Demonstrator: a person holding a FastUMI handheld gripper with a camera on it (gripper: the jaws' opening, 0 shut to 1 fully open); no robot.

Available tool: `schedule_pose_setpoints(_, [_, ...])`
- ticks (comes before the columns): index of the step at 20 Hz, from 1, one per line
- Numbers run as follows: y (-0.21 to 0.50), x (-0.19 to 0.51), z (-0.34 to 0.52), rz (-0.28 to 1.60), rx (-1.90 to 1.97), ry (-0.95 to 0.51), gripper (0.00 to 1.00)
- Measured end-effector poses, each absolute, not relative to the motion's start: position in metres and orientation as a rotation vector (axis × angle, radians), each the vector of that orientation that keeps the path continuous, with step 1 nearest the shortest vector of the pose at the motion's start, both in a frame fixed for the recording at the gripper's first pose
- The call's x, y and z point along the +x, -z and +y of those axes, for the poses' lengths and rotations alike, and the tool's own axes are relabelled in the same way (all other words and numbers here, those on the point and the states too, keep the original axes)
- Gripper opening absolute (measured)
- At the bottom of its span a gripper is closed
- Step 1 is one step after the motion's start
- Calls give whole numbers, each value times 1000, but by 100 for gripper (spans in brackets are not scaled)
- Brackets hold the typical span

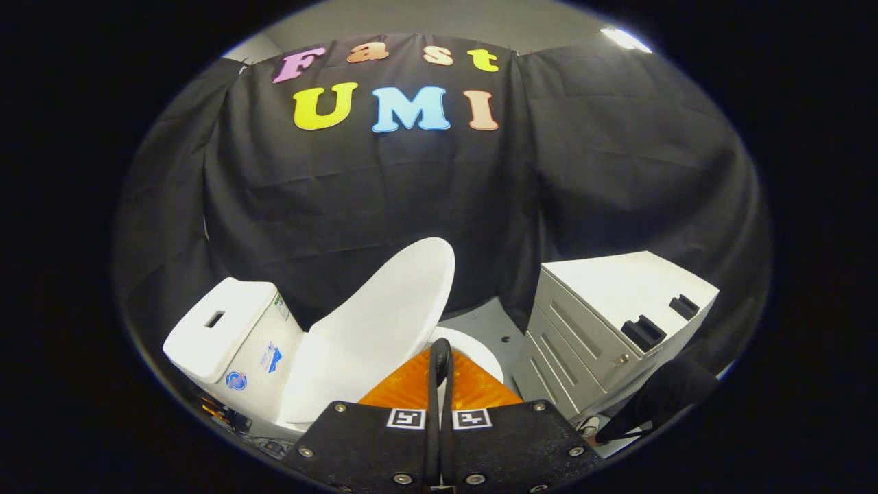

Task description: Open the toilet lid.

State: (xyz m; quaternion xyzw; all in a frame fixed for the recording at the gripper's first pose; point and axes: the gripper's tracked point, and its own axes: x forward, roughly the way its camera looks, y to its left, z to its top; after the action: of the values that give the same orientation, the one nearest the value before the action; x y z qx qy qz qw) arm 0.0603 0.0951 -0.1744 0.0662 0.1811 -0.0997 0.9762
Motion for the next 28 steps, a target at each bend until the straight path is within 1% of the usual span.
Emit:
schedule_pose_setpoints(12, [132,61,137,297,42,176,0])
schedule_pose_setpoints(19, [98,62,183,245,-59,135,0])
schedule_pose_setpoints(28, [70,66,236,187,-55,78,0])
